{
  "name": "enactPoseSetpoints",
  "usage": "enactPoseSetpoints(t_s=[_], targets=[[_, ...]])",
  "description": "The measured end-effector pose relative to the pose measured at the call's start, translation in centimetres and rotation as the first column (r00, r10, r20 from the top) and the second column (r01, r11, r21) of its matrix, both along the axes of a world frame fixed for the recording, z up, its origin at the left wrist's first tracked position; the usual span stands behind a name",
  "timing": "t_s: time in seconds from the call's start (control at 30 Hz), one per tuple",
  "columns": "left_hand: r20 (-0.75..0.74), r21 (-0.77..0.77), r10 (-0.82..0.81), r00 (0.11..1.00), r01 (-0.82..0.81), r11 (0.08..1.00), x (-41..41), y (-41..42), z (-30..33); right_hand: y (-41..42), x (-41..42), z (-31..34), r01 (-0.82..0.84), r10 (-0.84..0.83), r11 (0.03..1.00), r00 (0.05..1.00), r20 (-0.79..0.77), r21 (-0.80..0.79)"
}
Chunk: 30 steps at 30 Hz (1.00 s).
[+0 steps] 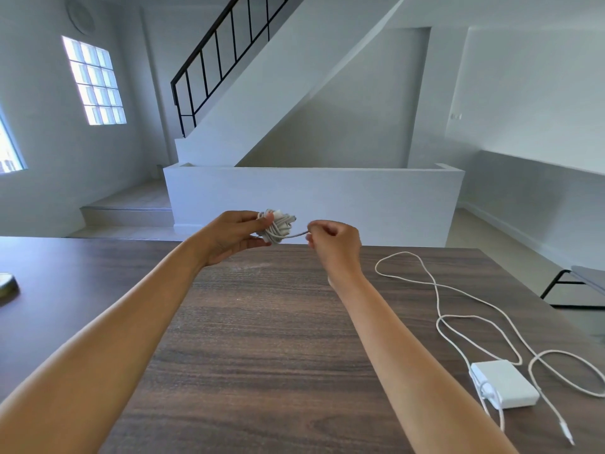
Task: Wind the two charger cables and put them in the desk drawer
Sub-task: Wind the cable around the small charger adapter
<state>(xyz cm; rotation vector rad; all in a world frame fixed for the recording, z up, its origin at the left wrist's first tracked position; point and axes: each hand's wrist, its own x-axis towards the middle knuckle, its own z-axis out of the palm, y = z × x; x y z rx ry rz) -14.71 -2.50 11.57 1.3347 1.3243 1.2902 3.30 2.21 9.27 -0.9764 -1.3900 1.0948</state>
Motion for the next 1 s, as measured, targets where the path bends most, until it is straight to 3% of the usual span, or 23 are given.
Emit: enactPoseSetpoints(t_s=[0.07, 0.1, 0.2, 0.3, 0.43, 0.6, 0.83, 1.0], targets=[[-0.073, 0.018, -0.001, 0.997, 0.003, 1.0, 0.3, 0.0, -0.3, 0.1, -0.5, 0.6, -0.113, 0.011, 0.962, 0.924, -0.382, -0.247], [-0.108, 0.03, 0.015, 0.994, -0.012, 0.999, 0.4, 0.1, -0.5, 0.1, -0.7, 1.0, -0.153, -0.017, 0.943, 0.866, -0.501, -0.297], [-0.175, 0.085, 0.102, 0.979, -0.088, 0.993, 0.5, 0.4, -1.1, 0.3, -0.9, 1.3, -0.169, -0.078, 0.93, 0.776, -0.626, -0.326], [-0.209, 0.146, 0.157, 0.965, -0.128, 0.981, 0.5, 0.5, -1.4, 0.0, -0.8, 0.9, -0.129, -0.037, 0.953, 0.849, -0.527, -0.275], [-0.203, 0.223, 0.197, 0.959, -0.15, 0.963, 0.5, 0.7, -1.5, 0.0, -0.5, -0.4, -0.031, 0.007, 0.991, 0.982, -0.187, -0.128], [-0.196, 0.258, 0.192, 0.961, -0.139, 0.956, 0.7, 0.8, -1.4, -0.2, -0.2, -1.1, -0.008, 0.006, 1.0, 0.997, 0.08, 0.026], [-0.286, 0.237, 0.158, 0.945, -0.09, 0.967, 1.0, 0.7, -1.4, 0.0, 0.0, -1.2, -0.016, -0.011, 0.987, 0.986, 0.169, 0.159], [-0.285, 0.254, 0.146, 0.947, -0.073, 0.964, 1.0, 0.4, -1.3, 0.5, 0.3, -0.7, -0.127, 0.126, 0.992, 0.991, 0.037, 0.023]])
